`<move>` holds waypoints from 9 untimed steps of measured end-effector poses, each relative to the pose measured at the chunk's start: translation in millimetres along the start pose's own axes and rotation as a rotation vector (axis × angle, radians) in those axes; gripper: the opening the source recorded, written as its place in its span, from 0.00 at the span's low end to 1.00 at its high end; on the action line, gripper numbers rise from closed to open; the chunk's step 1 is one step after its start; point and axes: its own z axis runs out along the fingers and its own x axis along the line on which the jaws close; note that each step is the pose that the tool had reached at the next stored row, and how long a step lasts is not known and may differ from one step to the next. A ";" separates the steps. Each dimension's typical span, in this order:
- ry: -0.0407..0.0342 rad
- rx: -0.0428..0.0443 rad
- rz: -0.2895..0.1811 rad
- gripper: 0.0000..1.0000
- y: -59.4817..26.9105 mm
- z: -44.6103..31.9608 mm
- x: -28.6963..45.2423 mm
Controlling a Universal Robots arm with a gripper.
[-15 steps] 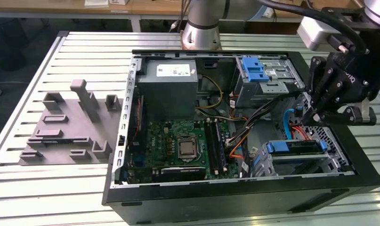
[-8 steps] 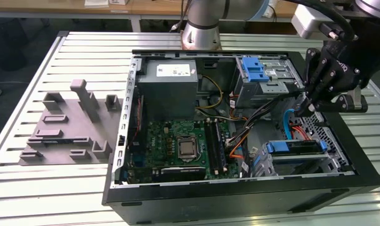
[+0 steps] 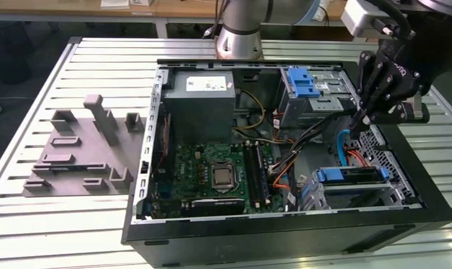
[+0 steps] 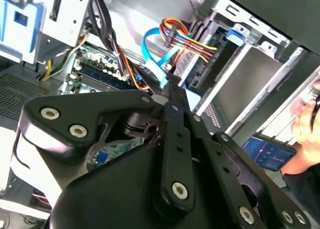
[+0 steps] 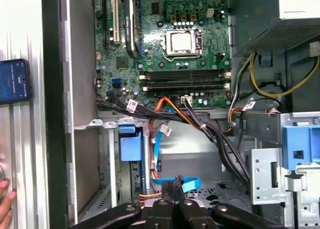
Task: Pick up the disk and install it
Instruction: 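Insert the second disk wire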
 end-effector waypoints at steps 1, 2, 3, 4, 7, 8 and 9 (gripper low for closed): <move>0.0008 0.0000 0.000 0.11 0.1 0.0 -2.2; 0.0017 0.0001 0.000 0.11 0.2 -0.1 -4.2; 0.0023 0.0001 0.000 0.11 0.3 0.0 -5.7; 0.0038 0.0002 0.000 0.11 0.4 0.0 -6.6; 0.0134 0.0007 0.000 0.17 0.5 1.0 -9.0; 0.0158 0.0009 0.000 0.19 0.5 1.7 -9.6; 0.0184 0.0011 0.000 0.19 0.5 2.4 -10.1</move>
